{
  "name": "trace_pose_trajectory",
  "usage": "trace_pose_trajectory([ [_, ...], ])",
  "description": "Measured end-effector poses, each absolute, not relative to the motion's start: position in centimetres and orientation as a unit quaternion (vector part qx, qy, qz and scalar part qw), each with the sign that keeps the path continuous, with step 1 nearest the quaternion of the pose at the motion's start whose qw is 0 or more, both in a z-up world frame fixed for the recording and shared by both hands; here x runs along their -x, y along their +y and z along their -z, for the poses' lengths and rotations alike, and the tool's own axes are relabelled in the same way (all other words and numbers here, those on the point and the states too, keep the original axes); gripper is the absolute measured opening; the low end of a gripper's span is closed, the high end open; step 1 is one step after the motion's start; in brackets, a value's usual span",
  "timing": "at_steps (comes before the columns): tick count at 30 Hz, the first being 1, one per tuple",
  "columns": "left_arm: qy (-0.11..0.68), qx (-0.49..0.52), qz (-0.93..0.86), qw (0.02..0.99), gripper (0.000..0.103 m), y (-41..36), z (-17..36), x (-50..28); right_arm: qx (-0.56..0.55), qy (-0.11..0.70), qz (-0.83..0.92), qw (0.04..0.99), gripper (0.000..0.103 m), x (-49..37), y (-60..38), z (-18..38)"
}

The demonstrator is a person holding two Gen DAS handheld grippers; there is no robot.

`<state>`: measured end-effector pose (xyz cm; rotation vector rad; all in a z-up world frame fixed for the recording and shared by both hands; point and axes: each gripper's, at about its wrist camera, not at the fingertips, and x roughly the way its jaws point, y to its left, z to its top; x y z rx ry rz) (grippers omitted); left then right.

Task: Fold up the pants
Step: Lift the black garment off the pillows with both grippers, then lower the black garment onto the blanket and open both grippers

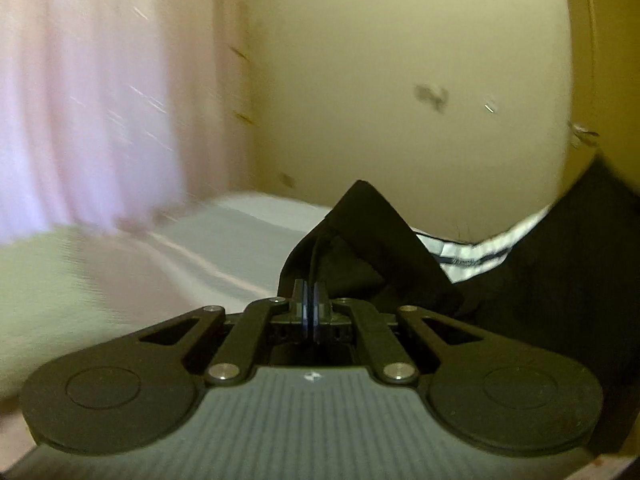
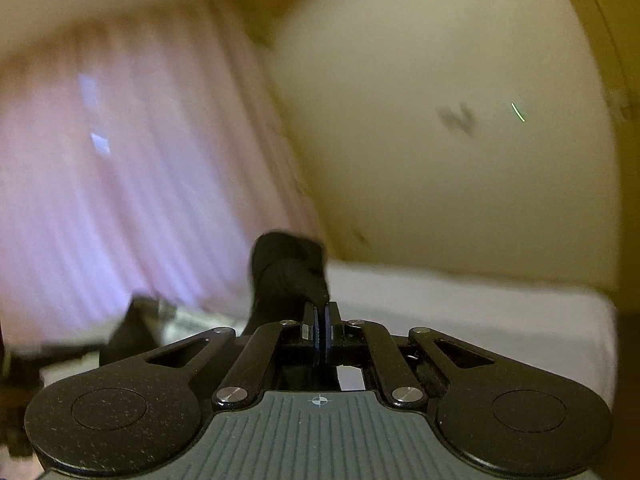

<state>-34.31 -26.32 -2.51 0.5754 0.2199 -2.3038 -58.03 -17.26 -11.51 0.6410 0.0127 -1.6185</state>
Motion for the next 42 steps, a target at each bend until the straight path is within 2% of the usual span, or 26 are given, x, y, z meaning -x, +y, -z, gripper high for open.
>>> trace_pose_trajectory([
  [2, 0.115, -0.265, 0.897, 0.335, 0.003, -28.8, 8.0, 41.9, -0.309, 0.039, 0.729, 0.61, 0.01, 61.1, -18.3, 16.6],
  [3, 0.122, -0.283, 0.895, 0.324, 0.004, -29.4, 10.0, 44.5, -0.317, 0.059, 0.737, 0.594, 0.025, 62.6, -18.6, 18.7],
  [4, 0.122, -0.293, 0.892, 0.321, 0.004, -29.6, 11.6, 46.1, -0.326, 0.067, 0.741, 0.583, 0.046, 63.6, -18.6, 19.9],
  [6, 0.133, -0.31, 0.885, 0.32, 0.008, -29.3, 14.4, 47.8, -0.342, 0.068, 0.742, 0.573, 0.059, 65.4, -17.5, 21.7],
  [9, 0.156, -0.332, 0.868, 0.335, 0.009, -29.5, 16.9, 45.0, -0.361, 0.103, 0.727, 0.575, 0.06, 65.0, -19.3, 21.6],
  [12, 0.195, -0.34, 0.844, 0.366, 0.009, -29.8, 17.5, 39.7, -0.376, 0.128, 0.707, 0.585, 0.06, 61.9, -16.7, 23.3],
  [14, 0.205, -0.346, 0.828, 0.391, 0.015, -29.5, 17.5, 36.1, -0.368, 0.148, 0.694, 0.601, 0.061, 60.7, -18.2, 23.2],
  [18, 0.218, -0.356, 0.809, 0.415, 0.019, -28.7, 18.3, 29.4, -0.332, 0.197, 0.661, 0.643, 0.062, 59.2, -21.5, 22.8],
  [23, 0.235, -0.351, 0.812, 0.403, 0.026, -28.0, 19.7, 27.0, -0.308, 0.268, 0.589, 0.698, 0.063, 56.5, -26.4, 23.6],
  [27, 0.235, -0.356, 0.824, 0.373, 0.034, -27.8, 20.3, 29.4, -0.299, 0.323, 0.526, 0.728, 0.063, 56.7, -31.5, 26.7],
  [32, 0.236, -0.361, 0.839, 0.332, 0.042, -28.1, 21.7, 36.0, -0.29, 0.373, 0.438, 0.765, 0.063, 58.1, -38.9, 32.6],
  [41, 0.278, -0.404, 0.817, 0.304, 0.043, -28.5, 29.2, 48.8, -0.335, 0.441, 0.284, 0.783, 0.063, 61.2, -47.8, 43.2],
  [42, 0.287, -0.405, 0.813, 0.303, 0.043, -28.7, 29.8, 49.5, -0.342, 0.44, 0.272, 0.784, 0.059, 61.2, -48.0, 43.8],
])
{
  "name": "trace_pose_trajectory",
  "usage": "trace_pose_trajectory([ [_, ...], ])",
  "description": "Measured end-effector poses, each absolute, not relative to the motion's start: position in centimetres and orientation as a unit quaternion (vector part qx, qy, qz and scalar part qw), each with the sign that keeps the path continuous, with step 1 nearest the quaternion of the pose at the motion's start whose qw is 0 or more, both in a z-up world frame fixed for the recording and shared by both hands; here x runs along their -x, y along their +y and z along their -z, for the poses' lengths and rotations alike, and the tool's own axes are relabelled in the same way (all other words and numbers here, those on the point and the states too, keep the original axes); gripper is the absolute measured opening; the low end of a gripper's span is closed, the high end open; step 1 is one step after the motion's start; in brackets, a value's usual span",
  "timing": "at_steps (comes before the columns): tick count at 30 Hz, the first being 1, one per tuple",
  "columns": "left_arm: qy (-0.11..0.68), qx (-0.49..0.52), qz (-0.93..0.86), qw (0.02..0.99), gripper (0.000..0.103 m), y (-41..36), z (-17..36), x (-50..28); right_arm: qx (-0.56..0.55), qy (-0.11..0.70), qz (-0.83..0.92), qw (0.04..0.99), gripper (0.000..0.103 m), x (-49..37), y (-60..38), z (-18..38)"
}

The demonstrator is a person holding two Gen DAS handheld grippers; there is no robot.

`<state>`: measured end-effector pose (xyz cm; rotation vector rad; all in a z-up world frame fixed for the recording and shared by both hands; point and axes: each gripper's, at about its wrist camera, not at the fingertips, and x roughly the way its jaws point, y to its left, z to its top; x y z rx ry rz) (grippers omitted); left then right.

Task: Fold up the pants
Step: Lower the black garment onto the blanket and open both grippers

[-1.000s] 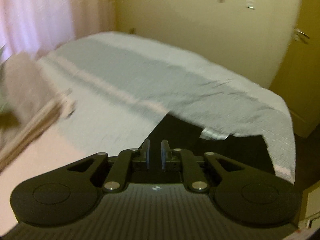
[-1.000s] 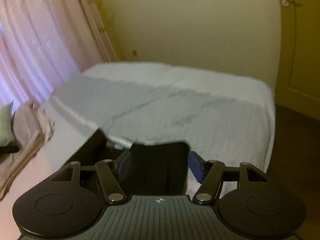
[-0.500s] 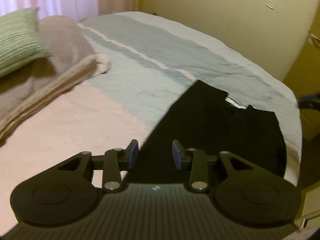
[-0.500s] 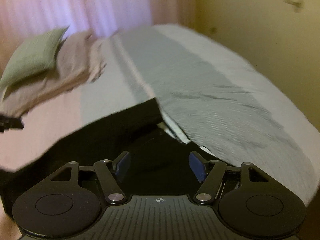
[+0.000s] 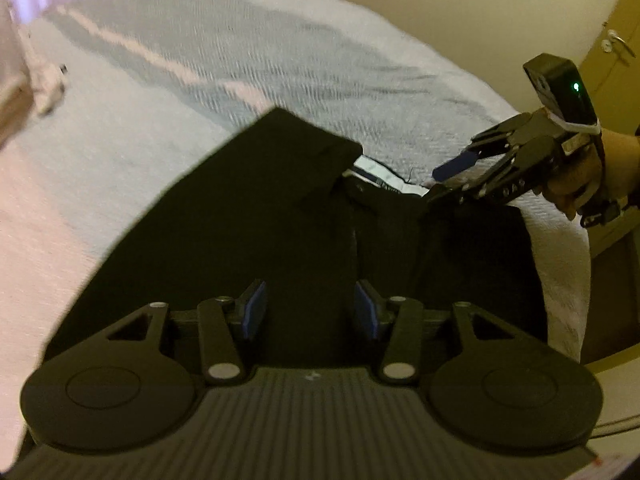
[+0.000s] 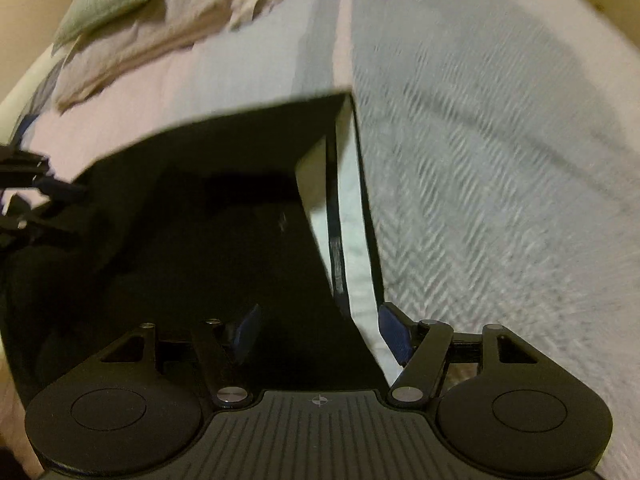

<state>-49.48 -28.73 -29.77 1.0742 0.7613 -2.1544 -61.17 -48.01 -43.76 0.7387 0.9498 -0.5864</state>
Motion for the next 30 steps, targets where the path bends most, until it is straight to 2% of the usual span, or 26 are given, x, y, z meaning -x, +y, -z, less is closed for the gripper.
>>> trace_pose_trajectory([
  [3, 0.299, -0.414, 0.801, 0.311, 0.043, -29.0, 30.8, 50.5, -0.361, 0.428, 0.269, 0.784, 0.028, 62.0, -47.8, 43.6],
  [4, 0.299, -0.415, 0.802, 0.309, 0.043, -29.0, 30.8, 50.7, -0.371, 0.418, 0.273, 0.783, 0.023, 62.4, -47.6, 43.2],
  [6, 0.294, -0.415, 0.805, 0.306, 0.043, -28.8, 30.2, 50.8, -0.359, 0.412, 0.281, 0.789, 0.017, 62.7, -46.6, 41.8],
  [10, 0.284, -0.419, 0.809, 0.298, 0.043, -28.0, 29.2, 50.7, -0.272, 0.415, 0.28, 0.822, 0.011, 61.6, -43.2, 37.5],
  [13, 0.275, -0.418, 0.814, 0.295, 0.043, -27.1, 28.4, 50.0, -0.21, 0.403, 0.251, 0.855, 0.011, 59.8, -41.1, 34.4],
  [18, 0.277, -0.411, 0.81, 0.314, 0.043, -25.8, 27.7, 48.1, -0.15, 0.324, 0.211, 0.91, 0.01, 57.8, -39.7, 30.2],
  [21, 0.283, -0.397, 0.803, 0.343, 0.043, -25.4, 27.7, 46.7, -0.15, 0.289, 0.232, 0.917, 0.011, 57.6, -41.4, 31.8],
  [23, 0.29, -0.396, 0.795, 0.357, 0.043, -25.4, 28.1, 46.4, -0.201, 0.324, 0.258, 0.888, 0.014, 57.7, -43.6, 35.8],
  [25, 0.3, -0.397, 0.788, 0.362, 0.043, -25.5, 28.7, 46.4, -0.263, 0.378, 0.268, 0.846, 0.027, 57.7, -45.9, 40.3],
  [27, 0.308, -0.401, 0.782, 0.364, 0.043, -25.6, 29.3, 46.7, -0.262, 0.416, 0.258, 0.832, 0.046, 57.7, -46.8, 42.8],
  [28, 0.307, -0.402, 0.782, 0.364, 0.043, -25.6, 29.5, 46.8, -0.254, 0.427, 0.252, 0.831, 0.052, 57.6, -47.2, 43.4],
  [30, 0.308, -0.403, 0.782, 0.362, 0.043, -25.4, 29.8, 47.0, -0.249, 0.426, 0.235, 0.838, 0.054, 57.9, -48.1, 43.6],
])
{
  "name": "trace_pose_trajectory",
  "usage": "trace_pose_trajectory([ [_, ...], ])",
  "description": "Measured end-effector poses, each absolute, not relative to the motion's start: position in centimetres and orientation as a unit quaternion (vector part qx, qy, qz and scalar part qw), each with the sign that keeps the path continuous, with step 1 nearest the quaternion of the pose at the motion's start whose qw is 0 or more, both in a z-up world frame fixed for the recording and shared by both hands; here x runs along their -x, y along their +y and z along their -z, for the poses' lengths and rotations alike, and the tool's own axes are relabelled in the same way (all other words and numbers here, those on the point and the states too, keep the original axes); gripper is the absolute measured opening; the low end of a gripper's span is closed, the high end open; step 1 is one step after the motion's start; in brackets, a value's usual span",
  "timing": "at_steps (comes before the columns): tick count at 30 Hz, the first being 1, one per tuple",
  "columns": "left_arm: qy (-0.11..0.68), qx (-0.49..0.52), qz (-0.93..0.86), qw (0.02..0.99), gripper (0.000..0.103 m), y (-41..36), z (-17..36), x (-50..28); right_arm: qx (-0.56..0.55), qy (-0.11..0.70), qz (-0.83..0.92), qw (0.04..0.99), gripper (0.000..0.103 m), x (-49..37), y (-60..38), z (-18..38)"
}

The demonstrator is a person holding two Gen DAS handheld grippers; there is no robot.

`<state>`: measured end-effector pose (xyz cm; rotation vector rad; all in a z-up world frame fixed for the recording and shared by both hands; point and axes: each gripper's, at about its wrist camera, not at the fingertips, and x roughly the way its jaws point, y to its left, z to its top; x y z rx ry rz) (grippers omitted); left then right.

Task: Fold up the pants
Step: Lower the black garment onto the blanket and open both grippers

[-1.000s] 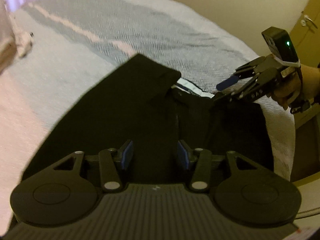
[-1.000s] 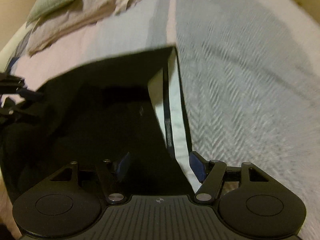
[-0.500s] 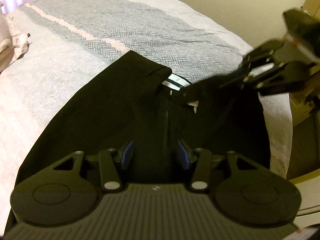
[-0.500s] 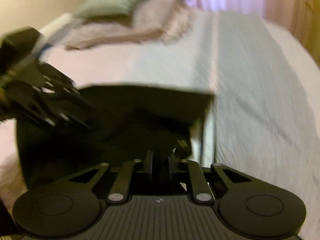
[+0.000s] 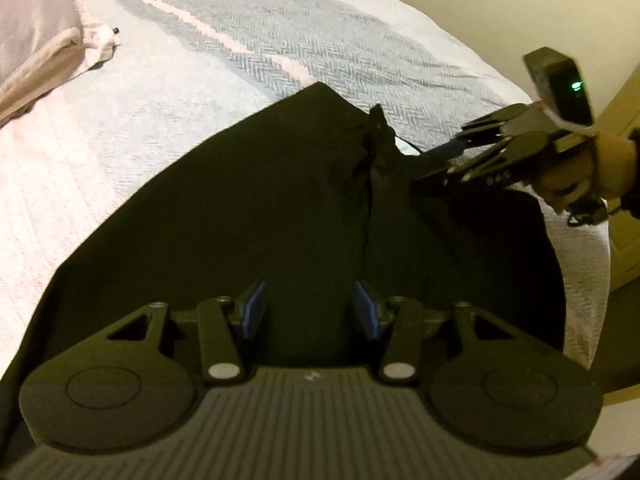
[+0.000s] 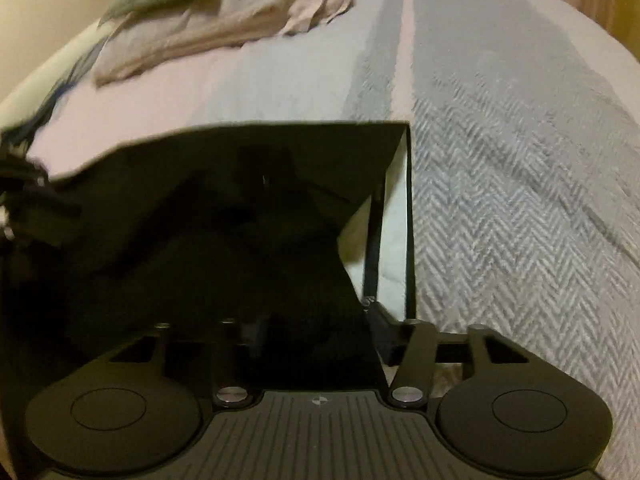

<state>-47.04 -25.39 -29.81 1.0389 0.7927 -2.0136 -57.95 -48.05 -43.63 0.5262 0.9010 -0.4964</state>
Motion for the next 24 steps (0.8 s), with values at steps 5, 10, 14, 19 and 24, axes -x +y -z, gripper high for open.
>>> trace_pose_trajectory([
  [5, 0.313, -0.402, 0.777, 0.369, 0.043, -25.3, 30.4, 47.2, -0.234, 0.409, 0.187, 0.862, 0.055, 57.2, -50.7, 43.6],
  [10, 0.319, -0.397, 0.768, 0.387, 0.043, -25.6, 30.5, 46.6, -0.287, 0.386, 0.115, 0.869, 0.055, 55.7, -52.7, 45.3],
  [14, 0.319, -0.401, 0.761, 0.397, 0.043, -25.6, 30.3, 46.1, -0.329, 0.386, 0.123, 0.853, 0.019, 56.4, -53.6, 44.4],
  [19, 0.308, -0.404, 0.766, 0.395, 0.043, -25.9, 29.4, 46.4, -0.333, 0.375, 0.186, 0.845, 0.002, 59.6, -53.1, 39.6],
  [24, 0.284, -0.393, 0.794, 0.368, 0.043, -26.8, 28.1, 49.2, -0.307, 0.372, 0.268, 0.834, 0.002, 63.5, -53.5, 35.3],
])
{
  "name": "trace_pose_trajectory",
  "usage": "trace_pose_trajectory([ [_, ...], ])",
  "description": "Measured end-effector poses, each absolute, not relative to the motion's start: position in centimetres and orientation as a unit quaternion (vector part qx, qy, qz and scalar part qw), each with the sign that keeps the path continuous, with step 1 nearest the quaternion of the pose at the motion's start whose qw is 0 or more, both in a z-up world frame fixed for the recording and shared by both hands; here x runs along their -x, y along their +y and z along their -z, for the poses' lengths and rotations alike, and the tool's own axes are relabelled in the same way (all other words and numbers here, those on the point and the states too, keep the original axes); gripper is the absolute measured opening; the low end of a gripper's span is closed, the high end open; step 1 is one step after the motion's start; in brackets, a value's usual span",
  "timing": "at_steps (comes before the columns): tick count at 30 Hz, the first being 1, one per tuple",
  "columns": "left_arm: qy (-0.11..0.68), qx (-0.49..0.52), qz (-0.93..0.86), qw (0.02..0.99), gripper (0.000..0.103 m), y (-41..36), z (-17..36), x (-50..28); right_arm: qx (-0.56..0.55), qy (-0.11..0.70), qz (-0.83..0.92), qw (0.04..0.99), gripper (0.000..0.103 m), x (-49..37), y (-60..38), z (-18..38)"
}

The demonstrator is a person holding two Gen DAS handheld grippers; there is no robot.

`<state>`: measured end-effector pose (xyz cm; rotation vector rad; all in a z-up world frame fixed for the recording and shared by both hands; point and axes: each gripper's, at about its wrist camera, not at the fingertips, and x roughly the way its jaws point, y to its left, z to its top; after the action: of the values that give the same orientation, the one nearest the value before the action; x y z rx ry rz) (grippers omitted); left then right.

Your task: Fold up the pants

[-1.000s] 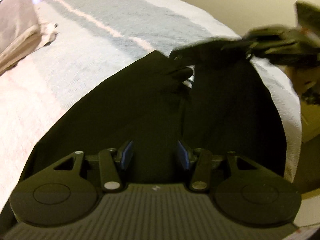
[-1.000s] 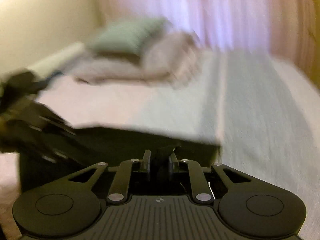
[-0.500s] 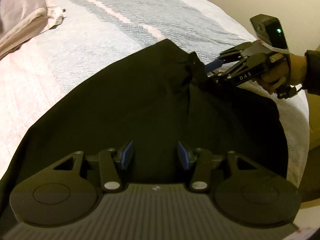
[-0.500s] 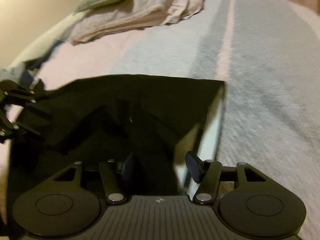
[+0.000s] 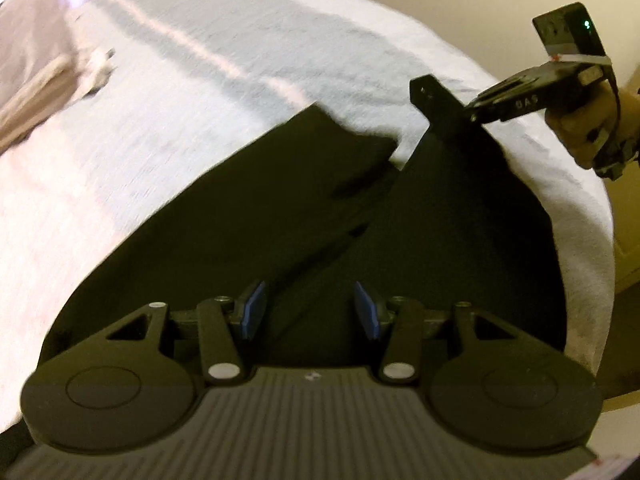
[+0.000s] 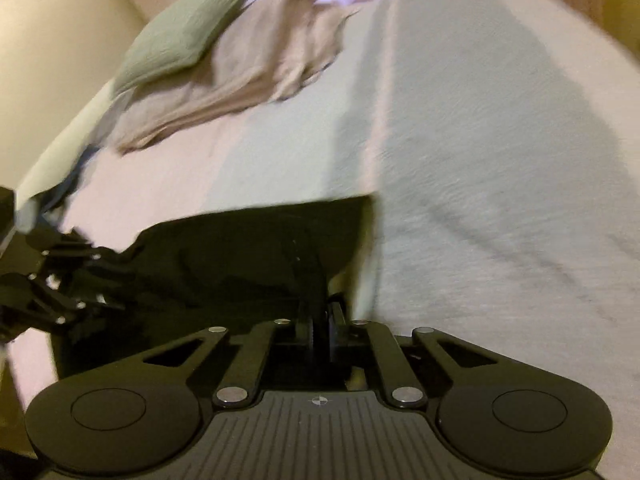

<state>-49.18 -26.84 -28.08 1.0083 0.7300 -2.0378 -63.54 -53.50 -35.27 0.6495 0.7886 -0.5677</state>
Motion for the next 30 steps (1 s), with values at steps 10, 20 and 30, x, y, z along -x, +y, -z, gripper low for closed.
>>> trace_pose_trajectory([
  [10, 0.296, -0.375, 0.783, 0.398, 0.043, -25.9, 27.6, 47.7, -0.32, 0.4, 0.314, 0.799, 0.03, 62.1, -54.3, 39.0],
  [20, 0.307, -0.38, 0.717, 0.498, 0.044, -24.9, 26.6, 37.4, -0.254, 0.381, 0.285, 0.842, 0.059, 55.2, -58.7, 37.1],
  [30, 0.316, -0.374, 0.671, 0.557, 0.046, -24.9, 26.8, 30.5, -0.284, 0.432, 0.202, 0.832, 0.014, 47.1, -64.3, 45.1],
])
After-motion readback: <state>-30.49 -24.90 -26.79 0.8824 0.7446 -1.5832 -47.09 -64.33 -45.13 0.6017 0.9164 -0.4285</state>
